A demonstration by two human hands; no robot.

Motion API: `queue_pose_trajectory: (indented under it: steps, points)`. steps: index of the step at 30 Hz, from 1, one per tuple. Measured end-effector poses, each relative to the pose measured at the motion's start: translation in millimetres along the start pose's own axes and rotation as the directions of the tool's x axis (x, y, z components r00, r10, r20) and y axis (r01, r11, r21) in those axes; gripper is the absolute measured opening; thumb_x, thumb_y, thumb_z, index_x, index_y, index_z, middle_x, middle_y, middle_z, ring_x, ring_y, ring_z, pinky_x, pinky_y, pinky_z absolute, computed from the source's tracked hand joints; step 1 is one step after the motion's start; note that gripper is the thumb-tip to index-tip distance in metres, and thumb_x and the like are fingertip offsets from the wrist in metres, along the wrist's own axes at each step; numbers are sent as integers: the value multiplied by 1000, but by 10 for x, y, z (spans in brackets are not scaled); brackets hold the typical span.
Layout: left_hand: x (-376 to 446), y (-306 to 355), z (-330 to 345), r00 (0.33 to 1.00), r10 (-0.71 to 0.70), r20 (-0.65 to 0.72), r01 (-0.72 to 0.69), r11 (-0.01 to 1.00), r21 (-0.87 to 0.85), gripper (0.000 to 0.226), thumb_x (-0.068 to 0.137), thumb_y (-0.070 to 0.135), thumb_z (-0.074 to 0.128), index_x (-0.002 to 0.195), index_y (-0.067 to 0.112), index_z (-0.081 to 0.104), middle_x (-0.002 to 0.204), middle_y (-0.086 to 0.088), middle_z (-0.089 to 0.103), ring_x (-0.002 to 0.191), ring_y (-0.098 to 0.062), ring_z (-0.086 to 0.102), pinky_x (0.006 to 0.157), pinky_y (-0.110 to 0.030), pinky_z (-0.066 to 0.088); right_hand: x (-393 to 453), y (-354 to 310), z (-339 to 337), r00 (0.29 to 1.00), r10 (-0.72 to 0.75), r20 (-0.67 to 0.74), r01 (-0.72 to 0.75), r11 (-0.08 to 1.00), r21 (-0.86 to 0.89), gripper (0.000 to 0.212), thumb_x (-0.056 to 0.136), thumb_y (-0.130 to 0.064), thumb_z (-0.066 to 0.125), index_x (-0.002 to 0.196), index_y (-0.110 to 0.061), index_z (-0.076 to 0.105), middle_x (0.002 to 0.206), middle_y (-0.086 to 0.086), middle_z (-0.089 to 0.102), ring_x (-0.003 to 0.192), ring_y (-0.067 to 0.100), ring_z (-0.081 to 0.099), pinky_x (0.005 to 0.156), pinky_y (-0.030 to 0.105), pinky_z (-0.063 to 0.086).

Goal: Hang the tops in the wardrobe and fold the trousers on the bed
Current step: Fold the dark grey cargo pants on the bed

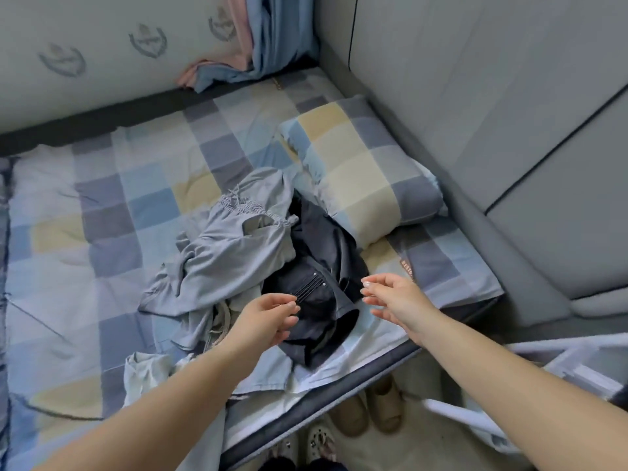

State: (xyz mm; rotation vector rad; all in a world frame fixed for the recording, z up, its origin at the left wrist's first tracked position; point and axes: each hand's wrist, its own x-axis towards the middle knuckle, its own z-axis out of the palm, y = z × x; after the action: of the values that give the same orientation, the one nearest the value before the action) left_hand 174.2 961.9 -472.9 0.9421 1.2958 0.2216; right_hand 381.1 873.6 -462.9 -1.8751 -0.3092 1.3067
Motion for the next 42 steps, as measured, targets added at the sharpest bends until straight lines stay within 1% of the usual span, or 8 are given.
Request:
queue_pose_trajectory:
  steps: [10,18,23,25,29,34,39,42]
  points:
    - [2308,-60,248,999,39,34,-42,993,108,7,92,18,61,98,17,64,97,2,69,80,-9,62,73,-24,50,2175,64,248,990,-137,-20,119,921,-371,4,90,-23,62,92,-26,62,101,-5,65,102,14,61,93,33,50]
    - [3727,-348,508,966,256,-31,-246,951,188,24,92,23,60,115,26,54,112,9,59,98,-5,56,86,-24,47,3365,322,497,966,-258,33,232,798,-556,51,91,-29,60,139,-25,44,146,-5,41,134,14,39,101,25,32]
    - [4130,-374,688,962,268,-53,-257,954,154,69,91,27,62,149,20,25,104,10,59,97,-7,54,88,-22,43,3683,545,569,956,-292,16,254,802,-541,61,91,-31,59,146,-27,33,152,-2,31,138,15,32,111,33,32]
    - [4169,-315,735,971,236,-22,-232,965,118,68,91,24,61,149,18,26,92,6,61,88,-10,58,96,-31,47,3701,559,582,968,-251,19,228,842,-489,64,90,-33,60,146,-30,31,151,-4,33,134,17,39,106,40,42]
    - [3981,-210,826,946,236,222,-225,971,-74,34,96,8,44,120,25,63,61,8,47,56,-4,44,67,-23,42,3653,324,589,967,-256,-6,218,838,-500,61,89,-42,59,144,-26,36,147,-2,40,128,18,45,103,42,44]
    - [3425,-73,864,895,291,338,-237,952,-191,53,92,-2,36,108,35,70,71,3,50,57,-5,40,62,-23,32,3431,-135,551,954,-298,-44,206,753,-625,59,89,-46,57,139,-17,43,138,4,50,124,22,50,101,31,40]
    - [2600,63,851,822,309,478,-291,950,-114,51,84,7,45,98,49,71,83,7,62,73,-9,48,72,-27,37,3119,-370,629,998,-44,44,60,863,-502,77,75,-58,64,136,-15,48,135,7,55,119,25,56,103,37,43]
    - [2204,148,771,787,285,547,-332,943,-14,56,94,-9,38,98,40,65,71,25,65,64,11,52,67,-6,37,2878,-397,649,999,-11,34,22,946,-323,39,81,-29,66,113,-6,65,109,16,69,95,29,66,88,39,53]
